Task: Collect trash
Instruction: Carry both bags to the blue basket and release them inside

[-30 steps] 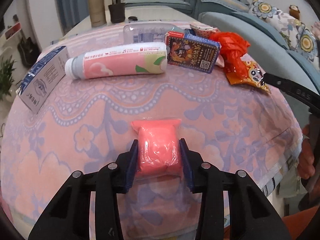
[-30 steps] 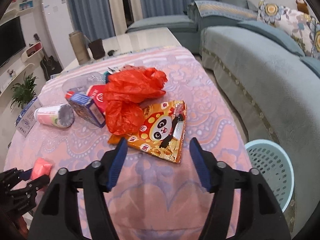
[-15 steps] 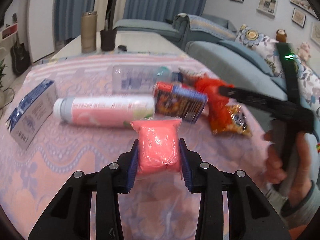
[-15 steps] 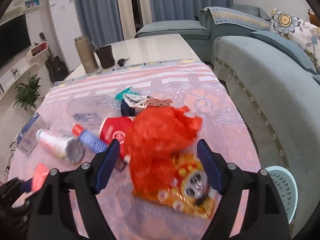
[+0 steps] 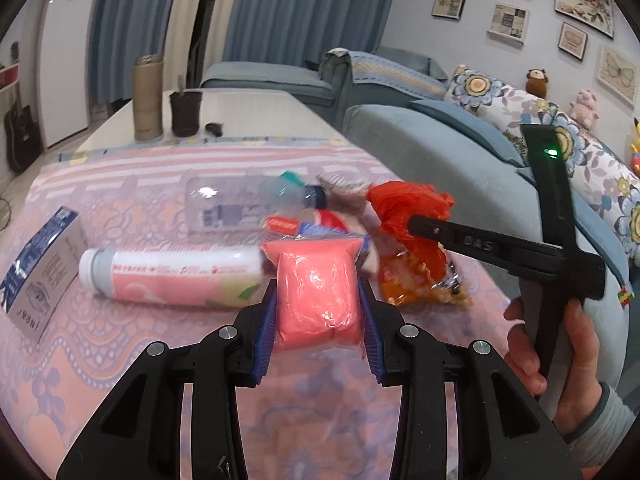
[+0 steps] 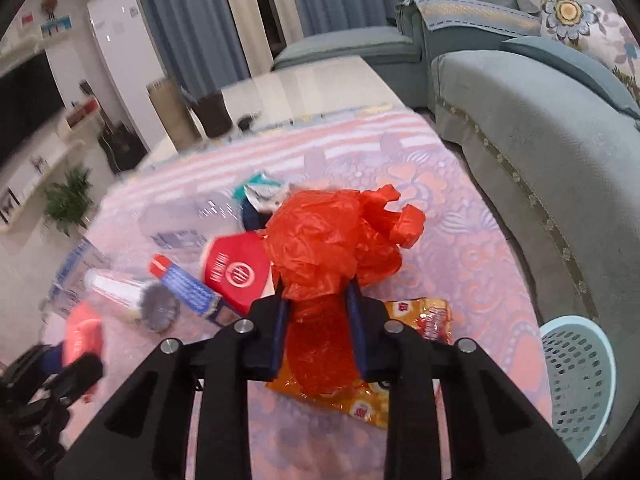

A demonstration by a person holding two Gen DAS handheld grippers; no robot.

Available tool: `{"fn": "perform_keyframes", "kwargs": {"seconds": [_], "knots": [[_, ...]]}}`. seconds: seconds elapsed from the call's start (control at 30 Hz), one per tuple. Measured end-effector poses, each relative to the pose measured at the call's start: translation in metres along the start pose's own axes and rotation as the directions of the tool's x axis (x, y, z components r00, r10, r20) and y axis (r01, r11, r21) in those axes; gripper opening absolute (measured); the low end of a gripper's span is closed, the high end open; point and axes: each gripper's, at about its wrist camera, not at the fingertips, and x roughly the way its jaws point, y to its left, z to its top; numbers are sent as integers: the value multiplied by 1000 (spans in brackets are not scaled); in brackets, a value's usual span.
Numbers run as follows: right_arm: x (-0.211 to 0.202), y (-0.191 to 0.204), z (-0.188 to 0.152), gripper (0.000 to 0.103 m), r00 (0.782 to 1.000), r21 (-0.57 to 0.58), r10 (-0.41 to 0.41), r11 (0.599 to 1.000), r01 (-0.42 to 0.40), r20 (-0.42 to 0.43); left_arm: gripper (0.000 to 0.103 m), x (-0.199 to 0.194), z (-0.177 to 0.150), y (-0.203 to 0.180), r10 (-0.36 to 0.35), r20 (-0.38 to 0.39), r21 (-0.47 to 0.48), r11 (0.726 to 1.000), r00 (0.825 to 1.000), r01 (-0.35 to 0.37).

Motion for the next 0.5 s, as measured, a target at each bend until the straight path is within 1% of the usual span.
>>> {"fn": "perform_keyframes", "kwargs": {"seconds": [0.13, 0.17, 0.3, 0.37, 0.47, 0.5], "knots": [[-40, -14, 1, 24, 996, 32, 25, 999, -28, 89, 36, -5, 12, -19, -71, 28, 23, 997, 997, 70], [-56, -20, 0, 24, 992, 42, 15, 999, -20, 122, 36, -7, 16, -25, -87, 38, 32, 996, 995, 86], [-97, -41, -4, 24, 979, 76, -46, 997, 32, 196, 36, -9, 31, -57, -159, 76, 78, 985, 984, 153], [-118, -55, -7, 24, 969, 88, -93, 993, 74, 229, 36, -7, 39, -79, -194, 87, 112, 977, 977, 184], [-149, -79, -13, 24, 946, 108, -178, 982, 154, 272, 36, -1, 46, -108, -239, 84, 159, 961, 967, 224], [-156, -86, -15, 24, 940, 116, -196, 979, 170, 278, 36, 4, 49, -124, -266, 73, 182, 951, 961, 249]]}}
